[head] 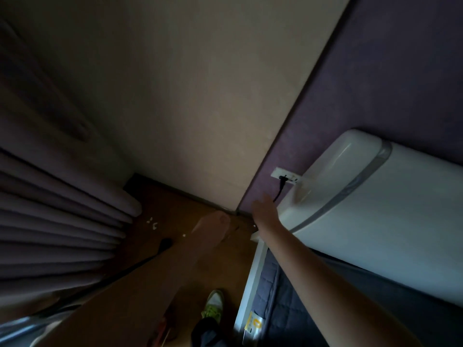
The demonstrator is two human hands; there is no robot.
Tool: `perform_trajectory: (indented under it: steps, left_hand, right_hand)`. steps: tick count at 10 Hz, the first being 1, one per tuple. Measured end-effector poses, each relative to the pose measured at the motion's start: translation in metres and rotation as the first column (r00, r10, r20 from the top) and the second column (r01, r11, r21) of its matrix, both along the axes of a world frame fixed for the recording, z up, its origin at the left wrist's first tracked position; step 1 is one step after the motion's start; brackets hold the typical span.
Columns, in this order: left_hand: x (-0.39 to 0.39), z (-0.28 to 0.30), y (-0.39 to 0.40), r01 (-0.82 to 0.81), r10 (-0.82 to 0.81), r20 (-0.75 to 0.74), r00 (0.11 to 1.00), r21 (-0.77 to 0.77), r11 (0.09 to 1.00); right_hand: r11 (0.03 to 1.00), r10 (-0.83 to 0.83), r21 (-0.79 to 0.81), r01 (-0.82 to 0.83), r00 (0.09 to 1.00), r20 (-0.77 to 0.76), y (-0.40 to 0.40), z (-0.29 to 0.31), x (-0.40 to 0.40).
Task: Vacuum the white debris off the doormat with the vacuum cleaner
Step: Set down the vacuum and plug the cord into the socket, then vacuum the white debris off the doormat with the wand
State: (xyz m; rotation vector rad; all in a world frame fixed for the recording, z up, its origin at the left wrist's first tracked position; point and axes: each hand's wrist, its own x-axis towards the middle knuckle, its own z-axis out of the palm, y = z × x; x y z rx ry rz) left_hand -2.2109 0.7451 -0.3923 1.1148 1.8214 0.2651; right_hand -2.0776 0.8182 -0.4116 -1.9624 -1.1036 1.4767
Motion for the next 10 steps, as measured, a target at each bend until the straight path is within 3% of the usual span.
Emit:
perform_trajectory:
  steps: [1, 3, 5, 9, 10]
  left_hand:
    - [-0.022, 0.018, -0.018, -0.093, 0.094, -0.018, 0.995, 0.033, 0.995]
    - [-0.055, 0.036, -0.079, -0.274, 0.274, -0.049, 0.960, 0.024, 0.962]
    - [-0.086, 0.046, -0.144, -0.440, 0.442, -0.043, 0.896, 0.047, 0.897]
    - [-0.152, 0.056, -0.367, -0.598, 0.607, -0.213, 0.765, 0.114, 0.794]
    - [-0.173, 0.059, -0.427, -0.586, 0.589, -0.256, 0.766, 0.099, 0.804]
  right_hand:
    - [0.984, 0.178, -0.043, -0.175, 0.981, 0.084, -0.031, 0.053, -0.009]
    - [0.891, 0.436, 0.107, -0.441, 0.898, 0.065, -0.076, 0.069, -0.044]
    - [0.731, 0.649, 0.171, -0.660, 0.751, 0.123, -0.121, 0.087, -0.092]
    - [0.469, 0.863, 0.121, -0.875, 0.483, 0.150, -0.303, 0.105, -0.174]
    - [0.386, 0.901, 0.135, -0.912, 0.405, 0.154, -0.355, 0.104, -0.192]
